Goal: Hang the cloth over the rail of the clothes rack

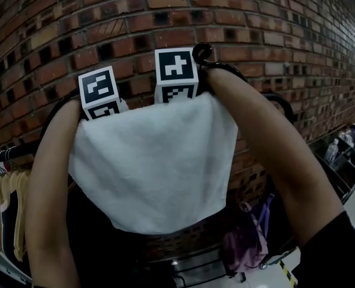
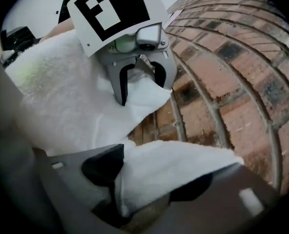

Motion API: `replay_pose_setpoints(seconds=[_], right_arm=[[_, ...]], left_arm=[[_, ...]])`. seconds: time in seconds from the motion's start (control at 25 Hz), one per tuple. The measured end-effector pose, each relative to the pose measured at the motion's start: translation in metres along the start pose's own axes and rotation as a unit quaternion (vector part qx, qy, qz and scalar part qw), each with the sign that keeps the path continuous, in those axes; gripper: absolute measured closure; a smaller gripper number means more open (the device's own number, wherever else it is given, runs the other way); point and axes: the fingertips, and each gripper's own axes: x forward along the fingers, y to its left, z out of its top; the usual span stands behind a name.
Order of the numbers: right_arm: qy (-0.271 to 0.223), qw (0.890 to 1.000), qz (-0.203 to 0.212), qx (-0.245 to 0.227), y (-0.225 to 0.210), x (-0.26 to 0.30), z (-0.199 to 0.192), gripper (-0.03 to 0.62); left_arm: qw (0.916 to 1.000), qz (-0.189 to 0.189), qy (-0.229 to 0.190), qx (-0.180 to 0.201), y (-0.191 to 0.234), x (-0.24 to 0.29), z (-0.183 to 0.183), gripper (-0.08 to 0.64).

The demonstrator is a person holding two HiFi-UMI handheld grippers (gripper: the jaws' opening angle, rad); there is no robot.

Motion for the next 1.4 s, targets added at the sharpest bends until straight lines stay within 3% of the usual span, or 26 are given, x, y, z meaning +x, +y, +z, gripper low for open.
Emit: replay_pose_setpoints(seconds=[0.12,0.2,0.32,0.48,0.6,0.68,0.8,0.92,1.0,1.08,1.4], right_arm=[[-0.015,0.999,0.020,0.020,0.001,-0.003,-0.002,0.276],[-0.045,0.997,0.040,0.057,-0.001,-0.010,-0.005,0.275],[-0.108,0.983,0.080,0.127,0.000,-0.026,-0.001,0.275],[-0.193,0.960,0.113,0.166,0.000,-0.049,0.013,0.275],[-0.145,0.970,0.105,0.166,-0.003,-0.043,-0.006,0.275],[-0.138,0.969,0.084,0.185,-0.014,-0.046,-0.018,0.275],[-0.073,0.984,0.042,0.155,-0.018,-0.041,-0.039,0.275],[-0.128,0.986,0.013,0.106,-0.016,-0.047,-0.004,0.275],[-0.130,0.989,0.010,0.070,-0.007,-0.044,0.014,0.275],[-0.097,0.994,0.008,0.052,-0.003,-0.032,0.011,0.275],[0.018,0.998,0.004,0.065,-0.008,-0.001,-0.040,0.275]], left_arm=[[0.9999,-0.002,-0.015,-0.001,0.000,-0.003,0.001,0.205],[0.9997,-0.010,-0.020,-0.009,-0.002,-0.004,-0.003,0.201],[0.9991,-0.023,-0.010,-0.034,-0.004,-0.003,-0.017,0.201],[0.9983,-0.031,-0.004,-0.050,-0.007,-0.001,-0.025,0.196],[0.9970,-0.035,-0.011,-0.068,-0.007,-0.003,-0.032,0.196],[0.9961,-0.033,-0.010,-0.081,-0.006,-0.004,-0.041,0.196],[0.9951,-0.026,-0.029,-0.091,0.000,-0.008,-0.041,0.196],[0.9957,-0.010,-0.052,-0.076,0.010,-0.012,-0.033,0.196],[0.9954,0.001,-0.065,-0.071,0.015,-0.020,-0.030,0.196],[0.9941,0.014,-0.081,-0.070,0.020,-0.028,-0.028,0.196],[0.9832,0.071,-0.133,-0.102,0.040,-0.057,-0.062,0.196]])
